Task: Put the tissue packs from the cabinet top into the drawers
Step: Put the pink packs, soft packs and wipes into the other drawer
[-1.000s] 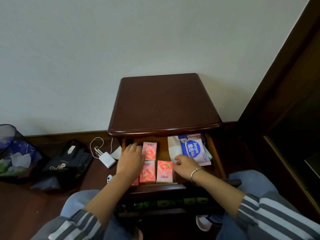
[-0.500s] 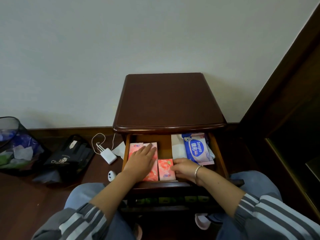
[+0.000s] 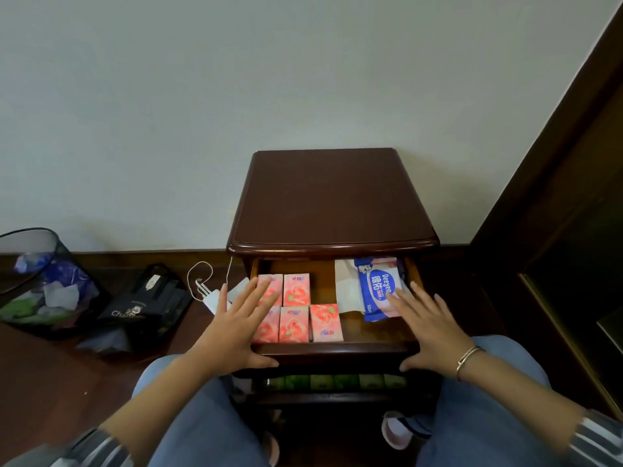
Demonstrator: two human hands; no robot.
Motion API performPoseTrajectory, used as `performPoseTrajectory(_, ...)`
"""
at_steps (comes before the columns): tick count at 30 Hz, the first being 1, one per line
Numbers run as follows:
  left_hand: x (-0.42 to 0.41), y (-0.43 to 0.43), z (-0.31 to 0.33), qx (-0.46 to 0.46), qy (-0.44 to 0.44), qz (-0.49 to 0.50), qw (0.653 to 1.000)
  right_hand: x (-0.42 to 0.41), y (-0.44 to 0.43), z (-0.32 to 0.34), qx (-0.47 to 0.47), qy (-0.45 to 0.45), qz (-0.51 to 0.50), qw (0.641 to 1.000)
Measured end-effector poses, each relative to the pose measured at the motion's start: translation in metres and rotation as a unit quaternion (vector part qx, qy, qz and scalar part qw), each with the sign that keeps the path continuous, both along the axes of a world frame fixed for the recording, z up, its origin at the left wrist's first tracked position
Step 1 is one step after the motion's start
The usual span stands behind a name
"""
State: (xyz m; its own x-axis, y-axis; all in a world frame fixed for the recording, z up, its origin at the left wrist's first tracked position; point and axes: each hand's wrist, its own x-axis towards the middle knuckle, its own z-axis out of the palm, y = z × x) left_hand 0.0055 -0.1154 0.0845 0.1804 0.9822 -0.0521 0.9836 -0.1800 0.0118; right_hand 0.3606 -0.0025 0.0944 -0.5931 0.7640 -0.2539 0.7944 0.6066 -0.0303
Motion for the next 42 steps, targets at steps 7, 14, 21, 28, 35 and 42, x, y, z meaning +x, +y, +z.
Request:
performPoseTrajectory(7,0.003,0.039,0.012,0.135,0.042,0.082,0.987,-0.016,0.037,0.001,0.151,0.040,-0.086,0.984)
performPoseTrajectory(14,-0.004,0.117,0.000,0.108,0.059,0.211,0.970,-0.056,0.100,-0.008,0.182,0.077,-0.203,0.959)
performPoseTrajectory(21,0.010,0.091,-0.016,0.182,-0.083,0.276,0.940,-0.052,0.074,-0.022,0.180,0.287,-0.206,0.918)
performPoseTrajectory(28,0.061,-0.008,-0.046,-0.095,-0.480,0.490,0.721,-0.032,-0.032,-0.051,-0.310,0.439,-0.402,0.741)
performPoseTrajectory(35,0.093,-0.042,-0.057,-0.336,-0.691,0.571,0.288,-0.016,-0.061,-0.072,-0.643,0.260,-0.578,0.430)
performPoseTrajectory(42,0.086,-0.034,-0.047,-0.280,-0.774,0.508,0.252,-0.024,-0.055,-0.065,-0.621,0.395,-0.585,0.341)
